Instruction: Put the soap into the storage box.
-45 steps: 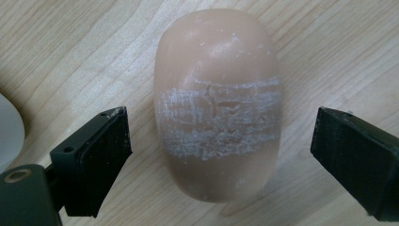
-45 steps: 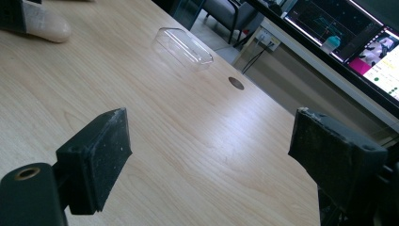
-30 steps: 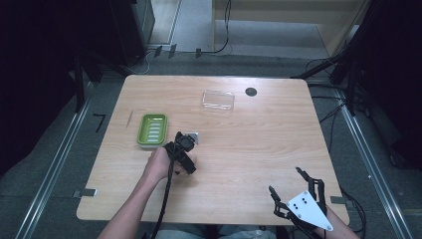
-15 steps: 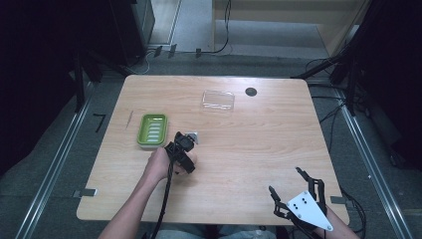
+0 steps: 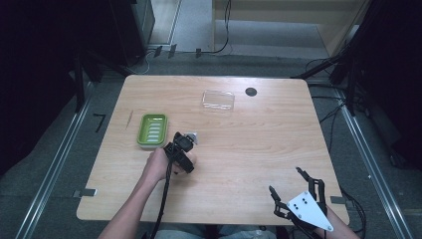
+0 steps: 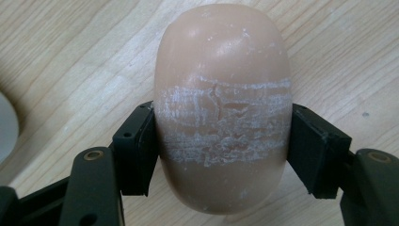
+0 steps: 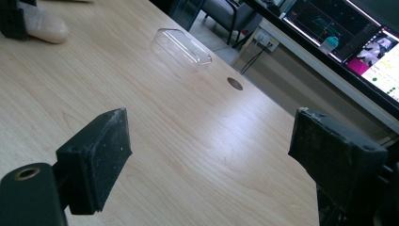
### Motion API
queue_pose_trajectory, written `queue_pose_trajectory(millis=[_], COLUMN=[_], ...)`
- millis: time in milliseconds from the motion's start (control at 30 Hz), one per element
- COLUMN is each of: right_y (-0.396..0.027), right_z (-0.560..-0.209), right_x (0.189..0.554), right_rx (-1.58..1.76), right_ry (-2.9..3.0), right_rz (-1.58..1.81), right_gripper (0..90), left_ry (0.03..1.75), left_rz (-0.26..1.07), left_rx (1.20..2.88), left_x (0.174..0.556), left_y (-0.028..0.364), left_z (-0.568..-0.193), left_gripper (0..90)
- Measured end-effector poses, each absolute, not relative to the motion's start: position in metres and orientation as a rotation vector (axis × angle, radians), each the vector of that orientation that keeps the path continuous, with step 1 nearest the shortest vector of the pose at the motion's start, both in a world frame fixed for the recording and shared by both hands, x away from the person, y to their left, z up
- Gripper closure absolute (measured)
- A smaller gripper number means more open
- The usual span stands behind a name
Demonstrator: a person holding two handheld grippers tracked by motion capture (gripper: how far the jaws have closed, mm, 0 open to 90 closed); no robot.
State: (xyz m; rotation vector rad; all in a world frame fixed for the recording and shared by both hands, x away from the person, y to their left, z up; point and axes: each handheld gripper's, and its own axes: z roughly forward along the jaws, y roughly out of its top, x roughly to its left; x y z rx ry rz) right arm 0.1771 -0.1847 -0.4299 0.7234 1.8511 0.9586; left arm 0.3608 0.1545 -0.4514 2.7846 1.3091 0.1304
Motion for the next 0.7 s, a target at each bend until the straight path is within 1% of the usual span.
queue_pose_trajectory(millis=[700], right_y=[-0.185], right_z=[-0.430], right_x=[0.177], right_rx=[0.721], right_ry=[1.847], right_rz=[0.960], right_gripper=[13.2], left_ry=[1.348], left_rz=[0.131], left_rx=[2.737], left_x=[0.342], left_y=[0.179], left_z=[-0.437], left_gripper=[33.7])
